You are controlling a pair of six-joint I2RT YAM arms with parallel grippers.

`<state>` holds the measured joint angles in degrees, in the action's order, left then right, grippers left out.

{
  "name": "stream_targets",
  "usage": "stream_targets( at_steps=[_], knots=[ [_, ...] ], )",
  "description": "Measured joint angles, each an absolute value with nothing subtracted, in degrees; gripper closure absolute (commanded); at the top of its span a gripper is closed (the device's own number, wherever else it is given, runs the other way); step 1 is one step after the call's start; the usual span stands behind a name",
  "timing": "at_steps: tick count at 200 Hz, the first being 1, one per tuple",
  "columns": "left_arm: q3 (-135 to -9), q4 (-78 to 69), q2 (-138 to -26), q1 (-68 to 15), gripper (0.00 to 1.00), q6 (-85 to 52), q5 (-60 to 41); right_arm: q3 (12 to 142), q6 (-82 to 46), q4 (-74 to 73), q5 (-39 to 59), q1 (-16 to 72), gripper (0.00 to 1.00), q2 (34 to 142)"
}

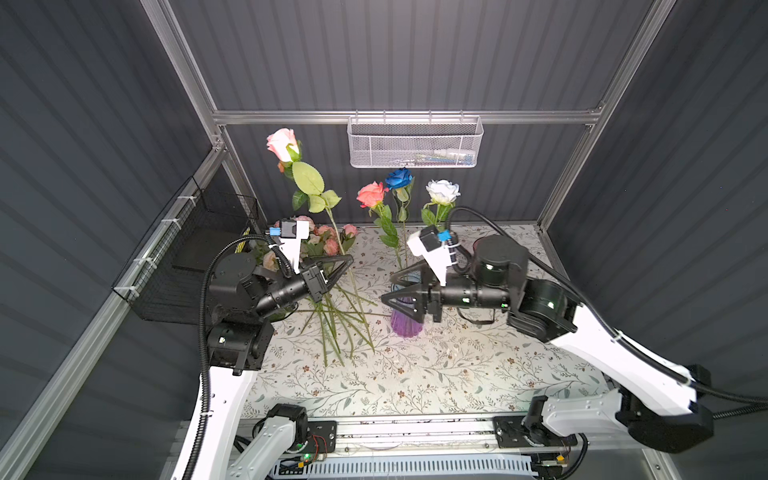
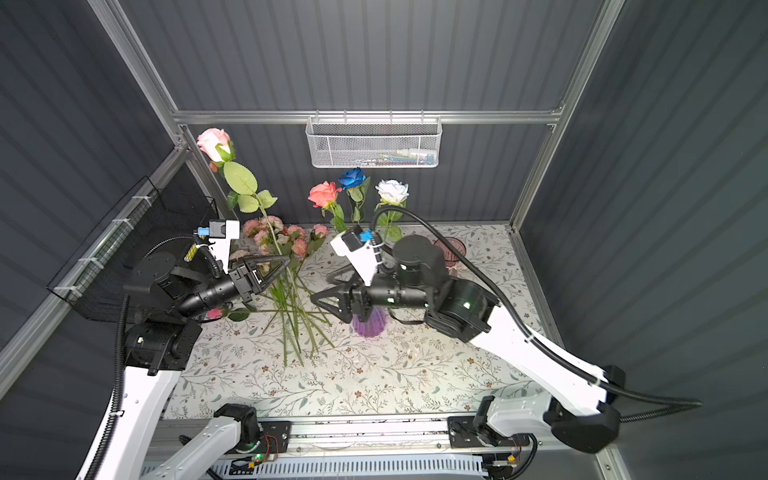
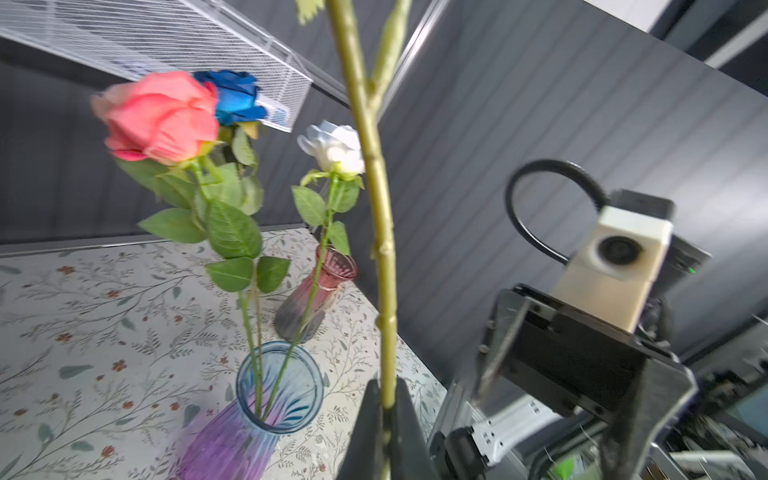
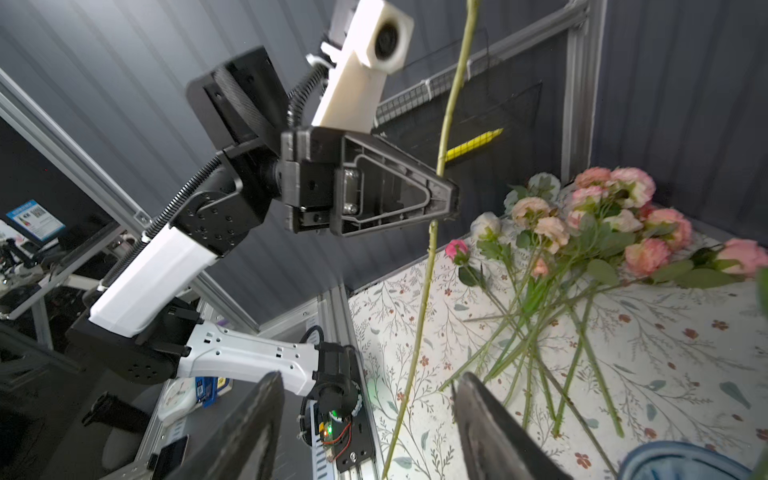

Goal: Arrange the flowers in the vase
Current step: 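Close the right gripper on the pink rose stem above the left gripper, then lower the pink rose into the blue-purple vase with the right gripper and open it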

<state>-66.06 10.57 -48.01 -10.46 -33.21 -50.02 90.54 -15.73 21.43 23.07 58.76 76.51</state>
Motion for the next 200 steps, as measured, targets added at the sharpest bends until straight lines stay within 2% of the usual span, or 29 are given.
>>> stream_targets(
  at_steps=[20, 34, 58, 78, 82, 89, 96, 102, 124, 127, 166, 200],
  knots=[
    [-64.6, 7.51, -45.95, -10.46, 1.0, -33.43, -53.98, 94.8, -14.39, 23.97, 23.27, 60.53, 0.34, 82.04],
    [-64.51, 6.15, -45.15, -10.46, 1.0, -33.54, -55.83, 97.06, -13.61, 25.41, 23.49, 61.3, 0.39, 84.82],
    [-64.51, 3.92, -44.66, -10.46, 1.0, -33.67, -58.35, 99.48, -12.97, 26.28, 24.4, 61.6, 0.6, 87.5],
    [-64.03, 2.48, -44.75, -10.46, 1.0, -34.3, -59.2, 100.2, -12.64, 26.39, 24.99, 61.6, 0.88, 88.14],
    [-63.9, 2.24, -44.75, -10.46, 0.93, -34.48, -59.24, 100.25, -12.03, 26.37, 25.15, 61.63, 0.93, 88.14],
    [-63.72, 2.0, -44.75, -10.46, 0.69, -34.59, -59.22, 100.25, -12.03, 26.24, 25.47, 61.69, 1.0, 88.14],
    [-63.55, 1.76, -44.75, -10.41, 0.46, -34.76, -59.05, 100.18, -12.12, 25.89, 25.71, 61.98, 1.0, 88.09],
    [-63.48, 1.76, -44.88, -10.41, 0.36, -34.96, -58.87, 99.85, -12.64, 25.19, 25.65, 62.13, 1.0, 87.92],
    [-63.18, 1.69, -44.95, -10.41, 0.08, -35.35, -57.87, 95.53, -12.84, 21.8, 24.29, 62.13, 1.0, 85.41],
    [-63.18, 1.67, -44.93, -10.41, 0.02, -35.4, -57.58, 94.65, -12.97, 21.41, 24.08, 62.08, 1.0, 84.82],
    [-63.13, 1.8, -44.1, -10.41, 0.0, -36.21, -53.36, 83.5, -12.8, 17.52, 16.95, 61.34, 1.0, 74.81],
    [-62.08, 4.71, -40.66, -10.41, 0.0, -34.41, -46.24, 77.52, -9.63, 16.56, 6.17, 59.68, 1.0, 65.12]
  ],
)
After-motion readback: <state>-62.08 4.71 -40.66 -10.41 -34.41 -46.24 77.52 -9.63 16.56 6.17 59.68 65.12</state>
